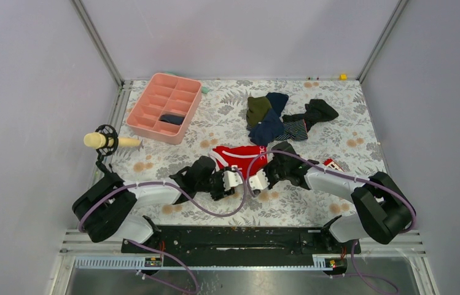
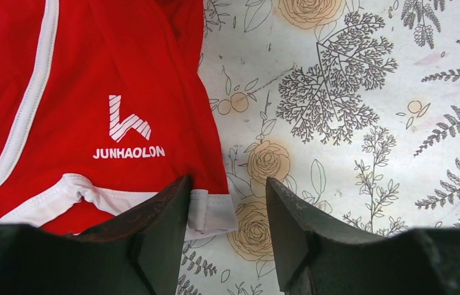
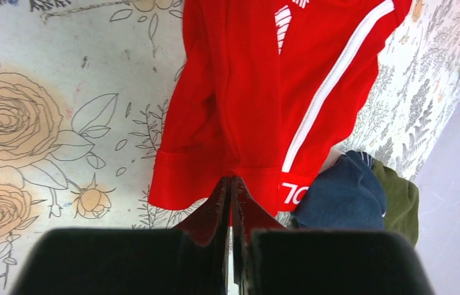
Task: Roll the underwear
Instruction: Fold the underwear at the center of the board.
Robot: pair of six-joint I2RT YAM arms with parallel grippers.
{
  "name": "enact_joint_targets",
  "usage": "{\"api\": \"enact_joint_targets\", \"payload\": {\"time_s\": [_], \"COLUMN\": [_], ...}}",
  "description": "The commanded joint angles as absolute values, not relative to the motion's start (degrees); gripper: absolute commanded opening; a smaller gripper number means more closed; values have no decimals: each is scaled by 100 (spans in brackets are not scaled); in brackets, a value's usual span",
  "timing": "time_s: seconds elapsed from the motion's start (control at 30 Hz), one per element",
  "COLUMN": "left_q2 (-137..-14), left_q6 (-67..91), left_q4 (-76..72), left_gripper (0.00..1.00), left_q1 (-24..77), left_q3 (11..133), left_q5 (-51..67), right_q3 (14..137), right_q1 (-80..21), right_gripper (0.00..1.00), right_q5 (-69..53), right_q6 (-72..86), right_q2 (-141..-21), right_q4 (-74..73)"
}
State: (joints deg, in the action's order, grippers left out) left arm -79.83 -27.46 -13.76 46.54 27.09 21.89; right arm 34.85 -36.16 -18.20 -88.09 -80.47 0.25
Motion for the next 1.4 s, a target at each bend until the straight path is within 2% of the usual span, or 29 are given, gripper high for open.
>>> {"api": "enact_joint_targets", "payload": {"time_s": [0.0, 0.1, 0.13, 0.33, 0.73, 0.97, 1.37], "left_q2": [-8065, -8131, -8171, -8270, -8300, -8350, -8398], "left_q6": [-2842, -2794, -2754, -2578, -2470, -2470, -2487], "left_q4": [-1818, -1880, -1882, -1880, -1904, -1873, -1923], "left_gripper": [49, 46, 44, 39, 32, 21, 18], "left_q1": [4788, 4876, 4895, 4920, 4932, 4926, 4923], "left_q3": [2683, 2637, 2649, 2630, 2619, 2628, 2615], "left_q5": [1967, 1847, 1803, 1714, 1672, 1710, 1716], "right_q3": [3571, 3914, 4050, 4585, 4924, 5035, 4891], "right_q1": [-3513, -3420, -3393, -3270, -3247, -3252, -3213], "right_gripper": [4, 24, 28, 37, 43, 40, 35], "right_q5": [-2137, -2207, -2218, -2160, -2401, -2302, -2250], "right_q6": [-8916, -8916, -8874, -8886, -8705, -8221, -7816], "right_q2": [-8056, -8138, -8190, -8525, -8658, -8996, -8888], "right_q4": [-445, -1257, -1520, -2447, -3132, -2707, -2221]}}
